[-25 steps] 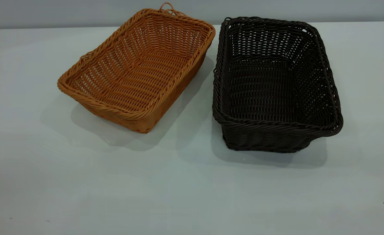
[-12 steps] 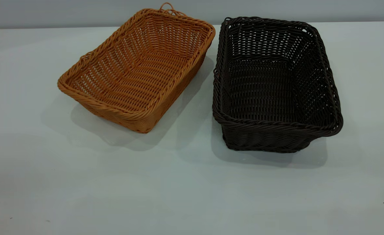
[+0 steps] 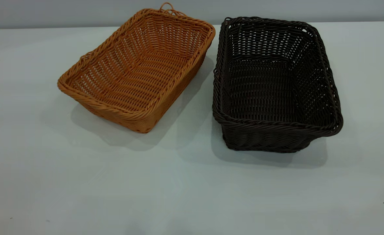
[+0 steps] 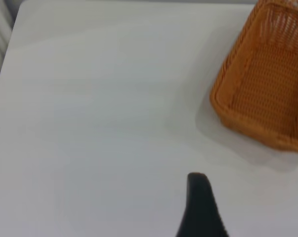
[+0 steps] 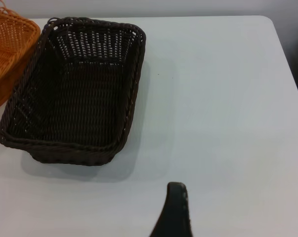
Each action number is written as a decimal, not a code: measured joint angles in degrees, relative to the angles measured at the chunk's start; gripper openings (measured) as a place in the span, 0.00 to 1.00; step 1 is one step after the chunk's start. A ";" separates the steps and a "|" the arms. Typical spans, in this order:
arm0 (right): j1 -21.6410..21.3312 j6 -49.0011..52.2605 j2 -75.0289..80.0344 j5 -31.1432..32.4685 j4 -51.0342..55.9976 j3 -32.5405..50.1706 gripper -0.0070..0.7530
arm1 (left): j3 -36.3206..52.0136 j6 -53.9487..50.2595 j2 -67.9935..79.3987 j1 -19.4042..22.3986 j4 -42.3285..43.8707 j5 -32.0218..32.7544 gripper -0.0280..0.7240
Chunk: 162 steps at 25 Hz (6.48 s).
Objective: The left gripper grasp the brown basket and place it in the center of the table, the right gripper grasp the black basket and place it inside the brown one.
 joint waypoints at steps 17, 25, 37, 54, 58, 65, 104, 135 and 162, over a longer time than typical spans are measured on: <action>0.00 0.32 0.00 0.00 0.17 0.00 0.78 | -22.36 6.18 57.23 -3.39 -0.11 -21.89 0.65; 0.00 1.36 0.00 0.00 1.38 0.00 0.78 | -36.85 8.43 77.99 -6.60 -0.31 -22.96 0.65; 0.00 4.31 0.20 -0.01 1.56 0.00 0.78 | -53.45 13.94 97.53 -8.02 -2.45 -21.00 0.65; 0.00 5.17 32.43 -4.89 5.79 -8.43 0.78 | -57.46 15.73 108.48 -11.47 -2.69 -23.42 0.65; 0.00 1.58 43.48 -6.90 11.84 -10.20 0.78 | -57.73 15.73 110.60 -11.52 -2.69 -25.81 0.64; 0.00 -1.61 61.97 -11.32 25.51 -10.26 0.78 | -57.73 16.04 112.12 -11.52 -2.56 -28.58 0.28; 6.96 -26.85 121.31 -30.96 89.81 -16.51 0.78 | -57.73 17.41 100.89 -10.60 -2.15 -28.45 0.14; -29.34 -48.30 114.87 -25.54 83.45 -27.77 0.11 | -57.73 47.03 99.96 -15.84 -8.65 -11.90 0.14; -36.82 -46.61 114.82 -13.89 67.98 -30.69 0.11 | -57.73 90.58 105.36 -25.24 -32.12 -4.07 0.50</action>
